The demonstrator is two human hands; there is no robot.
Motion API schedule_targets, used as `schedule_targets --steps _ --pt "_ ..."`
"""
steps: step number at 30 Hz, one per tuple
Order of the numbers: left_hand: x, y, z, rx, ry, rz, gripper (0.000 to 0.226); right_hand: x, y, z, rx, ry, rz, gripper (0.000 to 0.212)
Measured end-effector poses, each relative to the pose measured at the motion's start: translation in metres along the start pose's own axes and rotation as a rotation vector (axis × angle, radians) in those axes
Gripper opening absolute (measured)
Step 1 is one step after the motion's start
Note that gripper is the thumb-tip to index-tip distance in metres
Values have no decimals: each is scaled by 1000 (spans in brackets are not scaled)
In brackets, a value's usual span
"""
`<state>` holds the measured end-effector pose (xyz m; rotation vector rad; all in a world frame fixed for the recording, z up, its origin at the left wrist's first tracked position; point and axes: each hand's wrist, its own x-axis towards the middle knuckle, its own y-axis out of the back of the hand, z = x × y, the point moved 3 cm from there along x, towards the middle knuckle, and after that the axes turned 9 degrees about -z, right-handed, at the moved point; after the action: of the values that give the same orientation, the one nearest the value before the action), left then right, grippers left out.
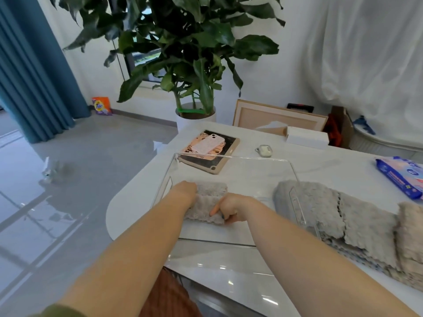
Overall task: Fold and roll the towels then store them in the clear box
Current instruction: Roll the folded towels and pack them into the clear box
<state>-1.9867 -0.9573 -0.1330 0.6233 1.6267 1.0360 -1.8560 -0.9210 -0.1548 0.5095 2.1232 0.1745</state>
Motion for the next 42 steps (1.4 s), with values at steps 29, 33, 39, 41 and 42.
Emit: schedule_targets --steps 29,33,39,41,42 --pt "-79 72 105 -512 -517 425 11 -184 84 78 245 359 533 28" --pt "-96 80 201 -674 -637 402 18 -223 117 162 502 246 730 20" --pt "-61 39 323 -487 -483 62 28 -210 127 255 596 133 720 22" --pt "-49 22 352 -483 -433 3 36 -199 126 274 582 100 728 23" --pt "-45 15 363 -479 -394 -6 40 -193 127 282 563 71 742 22"
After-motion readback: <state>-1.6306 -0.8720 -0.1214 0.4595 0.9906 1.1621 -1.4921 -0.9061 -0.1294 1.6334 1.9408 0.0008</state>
